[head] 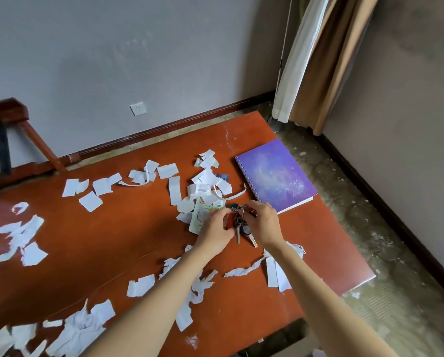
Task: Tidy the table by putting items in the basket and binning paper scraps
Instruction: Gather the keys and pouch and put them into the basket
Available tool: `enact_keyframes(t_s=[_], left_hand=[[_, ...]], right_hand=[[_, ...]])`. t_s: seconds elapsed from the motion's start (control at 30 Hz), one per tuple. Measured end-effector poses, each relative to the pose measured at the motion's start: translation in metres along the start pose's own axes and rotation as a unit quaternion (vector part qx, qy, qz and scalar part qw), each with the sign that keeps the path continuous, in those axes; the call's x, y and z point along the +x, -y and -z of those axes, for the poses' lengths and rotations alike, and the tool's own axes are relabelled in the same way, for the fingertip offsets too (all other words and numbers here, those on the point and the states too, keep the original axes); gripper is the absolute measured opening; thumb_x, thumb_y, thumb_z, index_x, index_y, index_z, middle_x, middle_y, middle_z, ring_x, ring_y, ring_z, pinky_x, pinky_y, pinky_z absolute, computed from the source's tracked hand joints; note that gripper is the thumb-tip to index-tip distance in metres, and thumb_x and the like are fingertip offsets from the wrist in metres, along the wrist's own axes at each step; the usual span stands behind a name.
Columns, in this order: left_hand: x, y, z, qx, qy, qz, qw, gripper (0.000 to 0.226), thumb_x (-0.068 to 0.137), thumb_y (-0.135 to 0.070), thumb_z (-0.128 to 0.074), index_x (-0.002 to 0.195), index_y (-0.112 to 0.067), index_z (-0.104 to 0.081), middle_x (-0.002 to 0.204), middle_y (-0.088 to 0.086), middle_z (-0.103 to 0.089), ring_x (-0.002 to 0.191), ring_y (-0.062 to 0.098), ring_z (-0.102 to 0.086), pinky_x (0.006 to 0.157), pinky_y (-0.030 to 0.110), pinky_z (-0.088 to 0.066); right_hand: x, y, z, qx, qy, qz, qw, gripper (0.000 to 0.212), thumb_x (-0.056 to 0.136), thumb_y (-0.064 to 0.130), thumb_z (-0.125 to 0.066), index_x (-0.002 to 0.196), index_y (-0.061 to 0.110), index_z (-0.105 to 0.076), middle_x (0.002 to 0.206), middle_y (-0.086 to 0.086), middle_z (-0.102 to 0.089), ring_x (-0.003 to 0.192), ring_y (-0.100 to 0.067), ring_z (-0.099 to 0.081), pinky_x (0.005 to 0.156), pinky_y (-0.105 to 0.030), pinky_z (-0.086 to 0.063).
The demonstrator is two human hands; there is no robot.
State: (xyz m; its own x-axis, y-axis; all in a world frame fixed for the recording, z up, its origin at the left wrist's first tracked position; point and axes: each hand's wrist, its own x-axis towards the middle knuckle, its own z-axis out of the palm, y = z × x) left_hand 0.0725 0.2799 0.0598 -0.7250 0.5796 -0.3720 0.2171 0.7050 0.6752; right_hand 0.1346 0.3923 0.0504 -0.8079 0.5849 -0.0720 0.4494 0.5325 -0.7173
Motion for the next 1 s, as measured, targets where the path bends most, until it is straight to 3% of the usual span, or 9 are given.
enact_keyframes(t_s=[0.1,0.17,0.23,0.3,0.37,0.6,0.7,0.8,1.0], left_hand=[[-0.001,0.0,0.014,-0.039,-0.068,-0.011,0.997,0.022,0.088,-0.005,-0.056,0.11,-0.01,-0.059,0.11,0.003,-0.056,0.104,0.017,-0.056,0.077,0.014,-0.044],[-0.004,-0.003,0.026,-0.079,-0.108,-0.016,0.991,0.018,0.09,-0.006,-0.054,0.107,-0.009,-0.058,0.105,-0.001,-0.056,0.098,0.011,-0.054,0.067,0.004,-0.041],[-0.006,-0.005,0.04,-0.111,-0.123,-0.033,0.986,0.021,0.091,-0.006,-0.053,0.111,-0.009,-0.055,0.108,-0.004,-0.055,0.1,0.006,-0.051,0.068,0.001,-0.041],[-0.007,-0.005,0.052,-0.112,-0.101,-0.045,0.988,0.022,0.092,-0.007,-0.052,0.113,-0.012,-0.056,0.112,-0.003,-0.057,0.1,0.005,-0.052,0.075,0.005,-0.041],[-0.006,-0.004,0.063,-0.105,-0.079,-0.034,0.991,0.019,0.091,-0.01,-0.055,0.109,-0.014,-0.059,0.109,0.001,-0.061,0.09,0.008,-0.057,0.07,0.007,-0.044],[-0.013,0.0,0.087,-0.044,-0.137,-0.074,0.987,0.012,0.092,-0.017,-0.057,0.094,-0.008,-0.063,0.083,-0.003,-0.062,0.078,0.009,-0.06,0.062,0.012,-0.046],[-0.018,0.002,0.093,-0.03,-0.163,-0.099,0.981,0.014,0.092,-0.015,-0.056,0.092,-0.004,-0.065,0.083,-0.002,-0.059,0.076,0.01,-0.057,0.056,0.006,-0.043],[-0.02,0.003,0.102,-0.049,-0.192,-0.102,0.975,0.014,0.091,-0.012,-0.057,0.094,-0.003,-0.067,0.09,0.0,-0.058,0.078,0.007,-0.055,0.061,0.001,-0.044],[-0.026,0.001,0.125,-0.044,-0.171,-0.11,0.978,0.007,0.091,-0.011,-0.056,0.09,-0.007,-0.062,0.082,-0.007,-0.054,0.081,0.014,-0.06,0.064,0.02,-0.051]], right_hand=[[0.007,0.017,0.011,0.058,0.02,0.036,0.997,0.011,0.086,0.009,-0.063,0.089,0.004,-0.071,0.077,-0.004,-0.066,0.072,-0.022,-0.054,0.062,-0.026,-0.041],[0.011,0.027,0.017,0.086,0.049,0.04,0.994,0.013,0.086,0.011,-0.065,0.093,0.002,-0.071,0.078,-0.003,-0.065,0.069,-0.016,-0.055,0.061,-0.016,-0.042],[0.013,0.039,0.02,0.134,0.088,0.034,0.986,0.013,0.087,0.009,-0.064,0.093,0.0,-0.07,0.076,-0.001,-0.061,0.065,-0.006,-0.053,0.058,-0.004,-0.039],[0.014,0.05,0.023,0.217,0.123,0.027,0.968,0.009,0.088,0.003,-0.061,0.089,0.002,-0.069,0.071,0.003,-0.06,0.059,0.004,-0.056,0.057,-0.002,-0.041],[0.016,0.058,0.024,0.268,0.14,0.02,0.953,0.012,0.088,-0.003,-0.058,0.086,0.005,-0.066,0.065,0.011,-0.061,0.054,0.01,-0.057,0.056,-0.002,-0.042],[0.022,0.078,0.018,0.31,0.19,0.002,0.932,0.023,0.089,-0.001,-0.057,0.072,0.014,-0.062,0.049,0.016,-0.062,0.045,0.007,-0.053,0.048,-0.005,-0.039],[0.025,0.081,0.015,0.318,0.2,0.003,0.927,0.017,0.088,0.003,-0.059,0.077,0.013,-0.065,0.056,0.014,-0.064,0.051,0.005,-0.055,0.052,-0.007,-0.042],[0.027,0.082,0.013,0.316,0.209,-0.001,0.925,0.014,0.088,0.002,-0.06,0.079,0.011,-0.067,0.066,0.009,-0.066,0.058,0.003,-0.06,0.059,-0.009,-0.047],[0.032,0.098,0.01,0.296,0.193,0.02,0.935,0.007,0.084,0.0,-0.064,0.09,0.003,-0.064,0.072,0.005,-0.06,0.055,0.011,-0.056,0.058,-0.002,-0.044]])
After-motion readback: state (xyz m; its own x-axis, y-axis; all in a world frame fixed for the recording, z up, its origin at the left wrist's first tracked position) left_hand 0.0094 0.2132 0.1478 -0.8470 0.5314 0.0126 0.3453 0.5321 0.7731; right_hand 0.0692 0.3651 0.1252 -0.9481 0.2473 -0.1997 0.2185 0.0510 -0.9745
